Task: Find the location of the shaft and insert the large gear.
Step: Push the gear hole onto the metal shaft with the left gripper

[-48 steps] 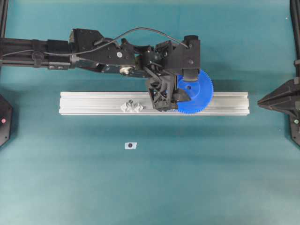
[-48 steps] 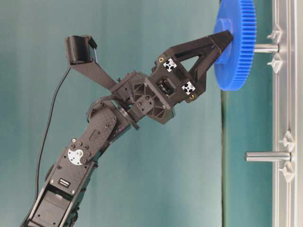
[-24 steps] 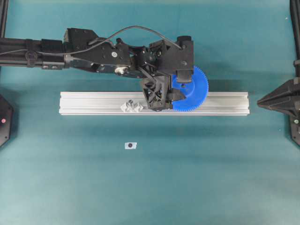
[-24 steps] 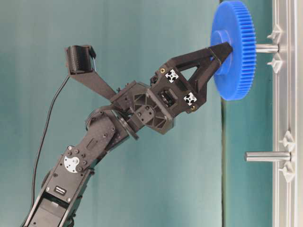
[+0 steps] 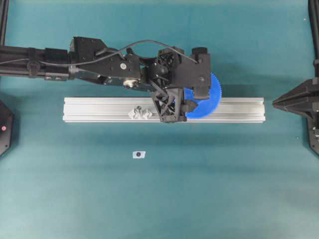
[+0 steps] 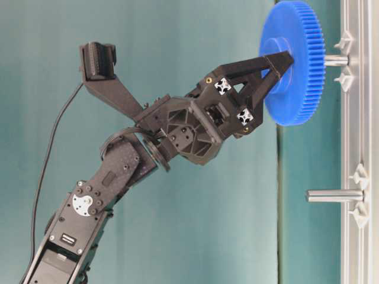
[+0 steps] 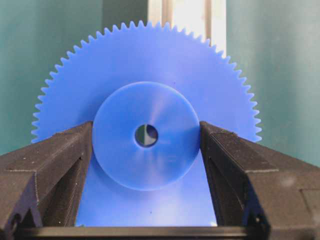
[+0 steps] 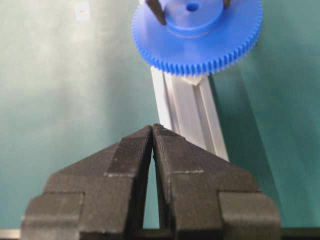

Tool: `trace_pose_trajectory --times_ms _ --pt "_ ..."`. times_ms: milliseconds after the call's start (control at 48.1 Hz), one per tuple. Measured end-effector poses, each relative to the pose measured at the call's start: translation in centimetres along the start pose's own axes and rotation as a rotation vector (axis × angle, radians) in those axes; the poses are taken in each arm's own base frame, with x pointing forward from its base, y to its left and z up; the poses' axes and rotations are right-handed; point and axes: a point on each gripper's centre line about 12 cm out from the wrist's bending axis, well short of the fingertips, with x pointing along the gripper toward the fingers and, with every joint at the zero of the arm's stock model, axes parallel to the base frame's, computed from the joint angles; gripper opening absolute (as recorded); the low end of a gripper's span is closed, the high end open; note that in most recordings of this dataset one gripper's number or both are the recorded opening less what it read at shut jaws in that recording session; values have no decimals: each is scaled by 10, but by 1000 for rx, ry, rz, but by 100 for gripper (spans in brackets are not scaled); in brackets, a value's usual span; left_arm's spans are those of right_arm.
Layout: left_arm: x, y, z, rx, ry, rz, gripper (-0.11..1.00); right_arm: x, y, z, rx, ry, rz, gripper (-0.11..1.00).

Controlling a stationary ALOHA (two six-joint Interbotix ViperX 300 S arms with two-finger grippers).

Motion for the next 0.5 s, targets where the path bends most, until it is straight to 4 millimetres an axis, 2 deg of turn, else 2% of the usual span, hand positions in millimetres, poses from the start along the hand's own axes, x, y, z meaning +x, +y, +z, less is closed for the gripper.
trace_pose_trajectory --times_ms 229,395,499 --pt "-3 -7 10 6 -23 -8 72 -1 0 0 3 -5 -1 14" --pt "-2 -13 10 25 -20 -16 72 0 -1 -1 1 -5 -4 14" --pt "-2 -10 12 17 -36 -10 72 0 -1 -1 2 -8 -6 14"
